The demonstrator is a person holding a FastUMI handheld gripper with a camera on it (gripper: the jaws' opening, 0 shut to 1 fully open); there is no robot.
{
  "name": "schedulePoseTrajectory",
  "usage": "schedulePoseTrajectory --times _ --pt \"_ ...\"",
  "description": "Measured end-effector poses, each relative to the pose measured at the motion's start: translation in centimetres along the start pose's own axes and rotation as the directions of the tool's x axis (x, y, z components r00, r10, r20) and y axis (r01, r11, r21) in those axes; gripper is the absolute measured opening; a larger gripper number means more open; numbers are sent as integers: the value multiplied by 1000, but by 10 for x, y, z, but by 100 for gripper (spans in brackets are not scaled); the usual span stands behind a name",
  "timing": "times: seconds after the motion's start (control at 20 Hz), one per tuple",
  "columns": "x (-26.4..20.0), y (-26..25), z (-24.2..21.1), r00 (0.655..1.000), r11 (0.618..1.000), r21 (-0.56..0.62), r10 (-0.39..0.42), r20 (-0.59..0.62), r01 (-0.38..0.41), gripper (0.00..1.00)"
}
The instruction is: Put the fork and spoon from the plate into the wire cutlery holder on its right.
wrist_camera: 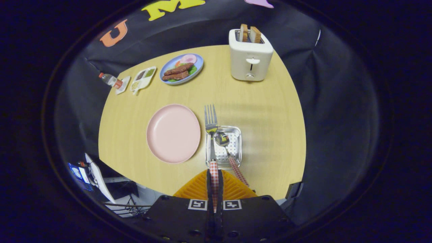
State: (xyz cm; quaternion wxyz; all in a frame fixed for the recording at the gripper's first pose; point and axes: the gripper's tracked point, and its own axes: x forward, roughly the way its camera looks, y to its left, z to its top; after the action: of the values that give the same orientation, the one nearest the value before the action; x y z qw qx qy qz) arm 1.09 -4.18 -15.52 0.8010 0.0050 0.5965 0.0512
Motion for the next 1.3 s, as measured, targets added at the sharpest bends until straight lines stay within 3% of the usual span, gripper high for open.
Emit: schedulePoseTrajectory --times 0.3,0.65,1.3 --pt "-3 0 -14 986 998 63 -1 -165 12 2" --pt "11 -5 -21 938 988 124 -40 -344 87 2" --pt "35 6 -4 891 983 129 -57 -451 129 5"
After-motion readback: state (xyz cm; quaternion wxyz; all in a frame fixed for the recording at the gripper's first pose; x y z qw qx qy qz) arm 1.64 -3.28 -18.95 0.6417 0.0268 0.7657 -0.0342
